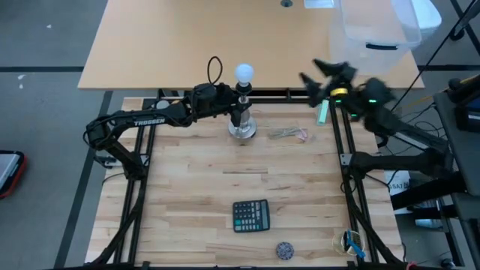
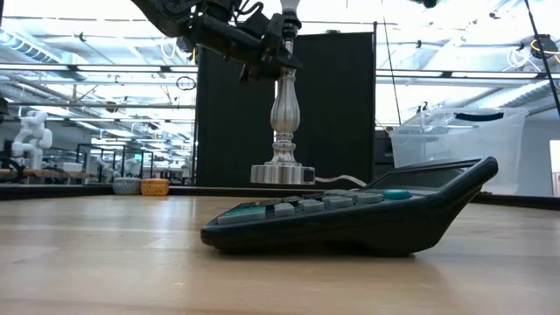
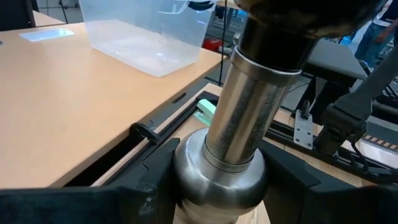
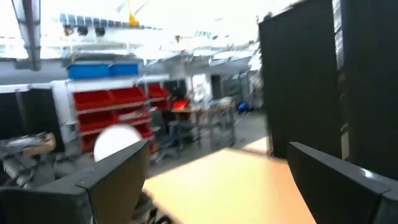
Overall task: Screw lightbulb
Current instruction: Remove the light bulb from the lamp
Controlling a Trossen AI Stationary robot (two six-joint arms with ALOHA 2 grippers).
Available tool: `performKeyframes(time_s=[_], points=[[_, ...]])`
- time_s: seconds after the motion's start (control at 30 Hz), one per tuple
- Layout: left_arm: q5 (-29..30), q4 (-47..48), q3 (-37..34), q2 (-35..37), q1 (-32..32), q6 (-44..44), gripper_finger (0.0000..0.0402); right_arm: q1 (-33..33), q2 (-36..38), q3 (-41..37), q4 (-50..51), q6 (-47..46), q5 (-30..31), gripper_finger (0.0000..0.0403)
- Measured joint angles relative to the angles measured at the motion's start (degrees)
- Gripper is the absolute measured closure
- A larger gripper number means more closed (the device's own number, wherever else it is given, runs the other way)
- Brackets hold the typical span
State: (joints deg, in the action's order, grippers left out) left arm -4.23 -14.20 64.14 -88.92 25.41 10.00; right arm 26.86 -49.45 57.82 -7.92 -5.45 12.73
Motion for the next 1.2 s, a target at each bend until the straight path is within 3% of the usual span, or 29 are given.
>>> performKeyframes(time_s=[0.13, 0.3, 0.63, 0.87, 1.03, 1.2], points=[[-3.12, 0.00, 0.00, 0.00, 0.04, -1.34, 0.0228, -1.10, -6.81, -1.70, -5.54, -3.96, -4.62, 0.0030], [-8.00, 0.14, 0.00, 0.00, -0.42, -4.37, 0.0228, -3.76, -14.43, 4.07, -6.28, -0.59, -7.14, 0.0030], [-7.49, 2.13, -0.02, 0.00, -0.31, -4.25, 0.0228, -6.46, -21.02, 14.10, -1.73, 0.17, -11.17, 0.0030], [-7.28, 2.09, -0.02, 0.00, -0.31, -4.11, 0.0228, -8.44, -25.09, 14.98, -1.51, -0.89, -10.96, 0.0030], [-7.30, 2.10, -0.02, 0.00, -0.31, -4.06, 0.0228, -9.30, -27.49, 14.97, -3.65, -1.34, -5.99, 0.0030], [-7.27, 2.10, -0.02, 0.00, -0.31, -3.91, 0.0228, -9.64, -29.54, 14.97, -5.78, -2.17, -5.55, 0.0030]])
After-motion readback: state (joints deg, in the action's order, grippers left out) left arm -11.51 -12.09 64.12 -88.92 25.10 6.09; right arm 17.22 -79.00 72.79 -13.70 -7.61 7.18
